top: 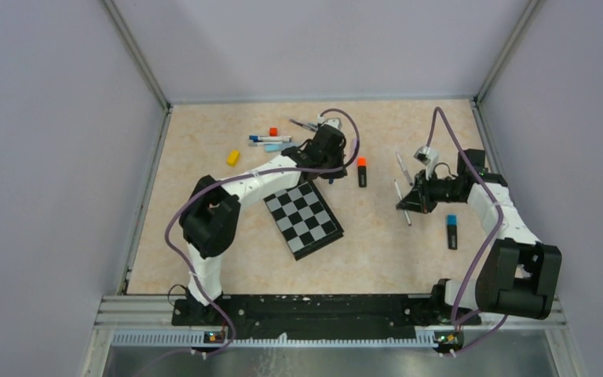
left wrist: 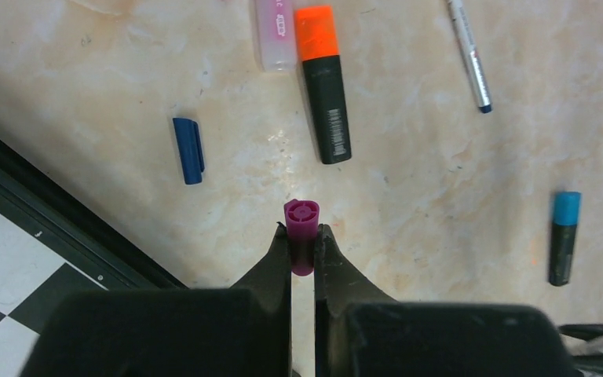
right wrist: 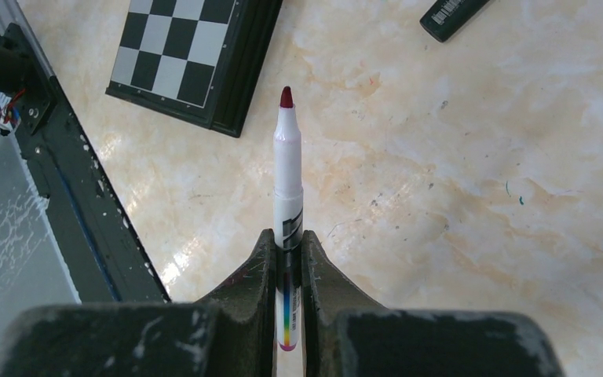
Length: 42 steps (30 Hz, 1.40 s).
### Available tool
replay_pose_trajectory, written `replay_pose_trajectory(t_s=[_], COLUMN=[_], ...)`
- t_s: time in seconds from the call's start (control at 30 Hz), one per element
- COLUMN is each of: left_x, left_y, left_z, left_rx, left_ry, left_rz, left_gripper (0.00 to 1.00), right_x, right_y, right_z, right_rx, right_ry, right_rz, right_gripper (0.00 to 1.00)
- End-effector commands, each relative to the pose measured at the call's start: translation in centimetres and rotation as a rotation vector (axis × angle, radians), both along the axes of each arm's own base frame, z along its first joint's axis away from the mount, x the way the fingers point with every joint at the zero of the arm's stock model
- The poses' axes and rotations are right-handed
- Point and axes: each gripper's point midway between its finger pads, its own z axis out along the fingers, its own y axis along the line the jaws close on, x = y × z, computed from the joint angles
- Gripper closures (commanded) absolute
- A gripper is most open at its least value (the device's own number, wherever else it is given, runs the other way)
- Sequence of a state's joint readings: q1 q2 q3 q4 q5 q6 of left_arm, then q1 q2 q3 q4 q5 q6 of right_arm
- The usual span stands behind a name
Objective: Open the pen caps
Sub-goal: Place the pen cap at the center of the board.
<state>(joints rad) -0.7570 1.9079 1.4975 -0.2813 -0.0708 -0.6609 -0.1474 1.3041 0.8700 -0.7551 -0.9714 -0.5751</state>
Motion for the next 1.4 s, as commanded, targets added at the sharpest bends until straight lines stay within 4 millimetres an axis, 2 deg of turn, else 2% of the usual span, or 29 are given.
replay_pose_trajectory(t_s=[0.0, 0.17, 0.4, 0.6, 0.93, 1.03, 1.13, 1.37], left_x=[0.5, 1.7, 2.9, 3.5, 3.5, 3.5, 3.6, 3.2], left_y=[0.7, 0.2, -0.2, -0.5, -0.3, -0.4, -0.4, -0.3], left_z=[-1.9, -4.2, -6.4, -7.4, -8.7, -8.3, -7.1, -1.8], left_rx=[0.138, 0.219, 0.282, 0.302, 0.327, 0.324, 0.310, 0.247], left_ry=[0.045, 0.072, 0.086, 0.089, 0.106, 0.102, 0.085, 0.002], left_rz=[-0.013, -0.029, -0.039, -0.039, -0.043, -0.043, -0.044, -0.071], left_gripper=[0.93, 0.89, 0.83, 0.78, 0.70, 0.70, 0.70, 0.68], right_x=[0.6, 0.6, 0.7, 0.7, 0.7, 0.7, 0.7, 0.8], right_y=[-0.3, -0.3, -0.4, -0.4, -0.4, -0.4, -0.4, -0.7], right_z=[0.7, 0.6, 0.6, 0.7, 0.7, 0.7, 0.7, 0.8], right_rx=[0.000, -0.005, -0.007, -0.009, -0.009, -0.010, -0.011, -0.011], right_ry=[-0.048, -0.044, -0.048, -0.054, -0.052, -0.052, -0.054, -0.060], right_rz=[-0.009, -0.014, -0.016, -0.016, -0.017, -0.018, -0.019, -0.028], right_gripper=[1.00, 1.00, 1.00, 1.00, 1.00, 1.00, 1.00, 1.00])
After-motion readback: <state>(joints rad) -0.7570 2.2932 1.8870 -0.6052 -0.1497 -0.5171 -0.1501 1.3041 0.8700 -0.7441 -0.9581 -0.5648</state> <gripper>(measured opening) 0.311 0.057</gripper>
